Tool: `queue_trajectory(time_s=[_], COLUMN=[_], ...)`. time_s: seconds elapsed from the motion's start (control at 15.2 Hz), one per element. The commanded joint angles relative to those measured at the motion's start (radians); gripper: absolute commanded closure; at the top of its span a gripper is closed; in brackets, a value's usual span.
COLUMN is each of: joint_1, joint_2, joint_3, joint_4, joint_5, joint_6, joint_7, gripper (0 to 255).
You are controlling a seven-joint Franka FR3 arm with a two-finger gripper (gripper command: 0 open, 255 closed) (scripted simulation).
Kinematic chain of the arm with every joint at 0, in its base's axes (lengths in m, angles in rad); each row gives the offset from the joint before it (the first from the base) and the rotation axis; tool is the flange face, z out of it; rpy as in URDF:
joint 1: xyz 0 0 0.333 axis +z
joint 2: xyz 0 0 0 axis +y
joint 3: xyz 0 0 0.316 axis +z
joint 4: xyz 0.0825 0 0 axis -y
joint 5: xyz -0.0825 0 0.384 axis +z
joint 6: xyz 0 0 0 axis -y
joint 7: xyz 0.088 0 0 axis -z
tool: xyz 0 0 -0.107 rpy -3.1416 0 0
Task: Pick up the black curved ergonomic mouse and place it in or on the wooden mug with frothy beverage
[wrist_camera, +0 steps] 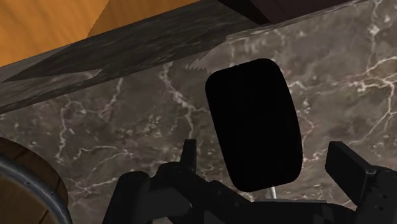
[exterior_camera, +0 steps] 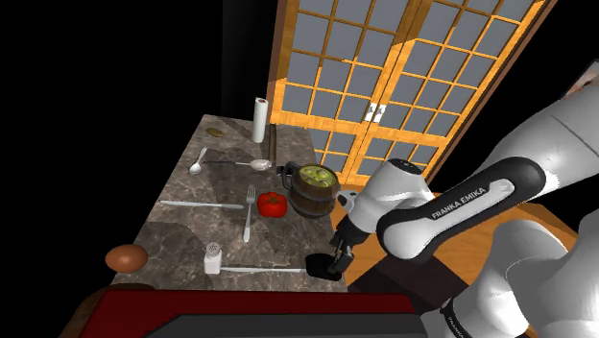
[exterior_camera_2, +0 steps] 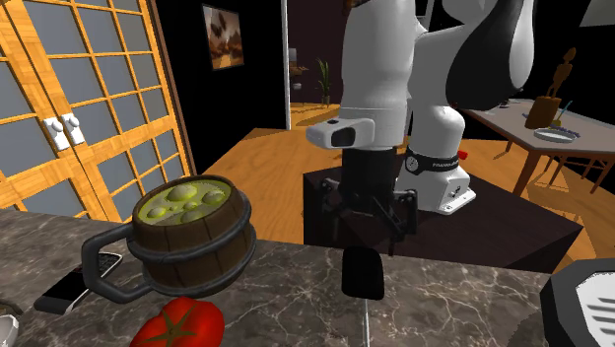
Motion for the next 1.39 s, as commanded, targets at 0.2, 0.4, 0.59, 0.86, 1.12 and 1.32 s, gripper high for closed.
queue_trajectory(time_s=[0.2, 0.4, 0.59, 0.86, 1.12, 1.32], joint_1=[0.16, 0.231, 0.224, 0.224, 0.224, 0.224], joint_2=[0.137, 0.208, 0.208, 0.208, 0.208, 0.208], joint_3=[-0.075, -0.097, -0.09, -0.09, -0.09, -0.09], joint_4=[0.03, 0.067, 0.067, 0.067, 0.067, 0.067], joint_5=[0.234, 0.44, 0.44, 0.44, 0.44, 0.44], joint_6=[0.112, 0.139, 0.139, 0.138, 0.138, 0.138], joint_7=[-0.171, -0.328, -0.328, -0.328, -0.328, -0.328], gripper=[0, 0, 0, 0, 255, 255])
